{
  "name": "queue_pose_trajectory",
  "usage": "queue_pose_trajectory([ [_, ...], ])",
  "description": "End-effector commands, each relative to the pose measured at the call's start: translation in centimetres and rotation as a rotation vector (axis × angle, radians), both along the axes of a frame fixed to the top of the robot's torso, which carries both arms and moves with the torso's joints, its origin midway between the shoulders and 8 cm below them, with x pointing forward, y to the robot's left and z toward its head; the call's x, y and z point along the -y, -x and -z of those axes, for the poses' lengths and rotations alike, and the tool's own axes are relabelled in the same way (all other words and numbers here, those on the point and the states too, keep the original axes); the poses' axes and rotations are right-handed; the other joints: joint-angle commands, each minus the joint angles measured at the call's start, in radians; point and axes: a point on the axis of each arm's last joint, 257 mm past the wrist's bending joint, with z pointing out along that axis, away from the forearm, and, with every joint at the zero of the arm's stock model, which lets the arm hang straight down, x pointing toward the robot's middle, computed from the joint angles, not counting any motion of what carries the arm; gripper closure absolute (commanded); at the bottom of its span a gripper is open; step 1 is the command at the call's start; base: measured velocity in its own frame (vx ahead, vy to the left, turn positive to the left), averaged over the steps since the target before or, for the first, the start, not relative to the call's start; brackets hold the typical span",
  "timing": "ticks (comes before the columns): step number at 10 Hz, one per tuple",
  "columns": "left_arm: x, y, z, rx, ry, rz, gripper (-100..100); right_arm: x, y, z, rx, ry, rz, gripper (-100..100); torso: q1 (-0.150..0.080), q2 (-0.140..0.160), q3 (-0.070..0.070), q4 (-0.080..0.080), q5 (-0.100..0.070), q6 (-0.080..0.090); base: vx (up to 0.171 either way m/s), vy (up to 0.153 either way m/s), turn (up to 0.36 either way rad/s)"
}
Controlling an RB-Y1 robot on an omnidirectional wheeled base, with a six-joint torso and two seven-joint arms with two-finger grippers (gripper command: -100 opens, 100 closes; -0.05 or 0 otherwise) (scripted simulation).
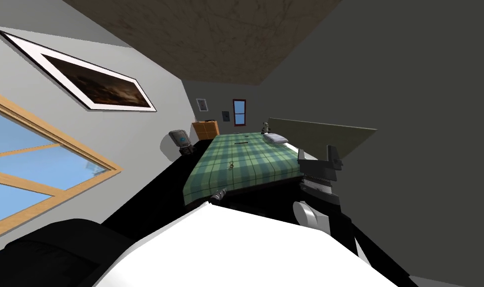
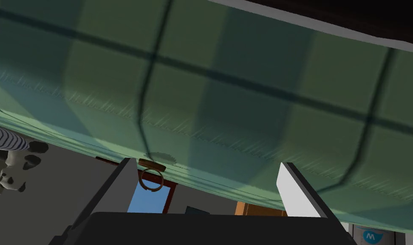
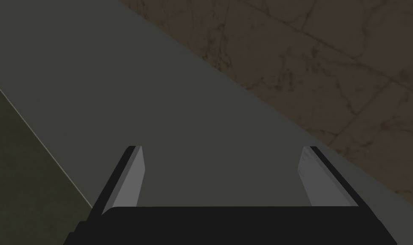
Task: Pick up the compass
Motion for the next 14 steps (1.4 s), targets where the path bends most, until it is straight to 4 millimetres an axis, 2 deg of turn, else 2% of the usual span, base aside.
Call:
queue_pose_trajectory([
  [1,-1.4,0.4,0.4,-0.020,-0.052,0.015,-100,0.0,0.0,0.0,0.000,0.000,0.000,0,0.000,0.000,0.000,0.000,0.000,0.000,0.337,-0.159,-0.036],
  [4,-3.0,-0.4,0.2,-0.024,-0.122,0.037,-100,0.0,0.0,0.0,0.000,0.000,0.000,0,0.005,-0.005,-0.003,-0.001,0.001,0.000,0.333,-0.081,-0.055],
  [6,-3.9,-1.5,-0.4,-0.010,-0.154,0.047,-100,0.0,0.0,0.0,0.000,0.000,0.000,0,0.009,-0.006,-0.003,-0.001,0.002,0.000,0.337,-0.004,-0.060],
  [8,-4.6,-2.8,-1.3,0.011,-0.176,0.050,-100,0.0,0.0,0.0,0.000,0.000,0.000,0,0.012,-0.002,-0.001,-0.001,0.002,0.000,0.263,0.044,-0.041],
  [9,-4.4,-2.3,-0.9,0.004,-0.169,0.049,-100,0.0,0.0,0.0,0.000,0.000,0.000,0,0.014,0.000,0.000,0.000,0.003,0.000,0.106,0.038,-0.012],
  [10,-4.5,-2.5,-0.9,0.006,-0.170,0.049,0,0.0,0.0,0.0,0.000,0.000,0.000,0,0.013,0.008,0.004,0.001,0.003,-0.001,0.022,0.006,0.001],
  [11,-4.8,-3.0,-0.7,0.009,-0.171,0.047,-100,0.0,0.0,0.0,0.000,0.000,0.000,0,0.011,0.014,0.008,0.002,0.002,-0.001,0.000,0.000,0.000],
  [14,-5.3,-4.0,-0.2,0.013,-0.171,0.044,-100,0.0,0.0,0.0,0.000,0.000,0.000,0,0.010,0.019,0.011,0.004,0.002,0.000,-0.016,-0.008,-0.010],
])
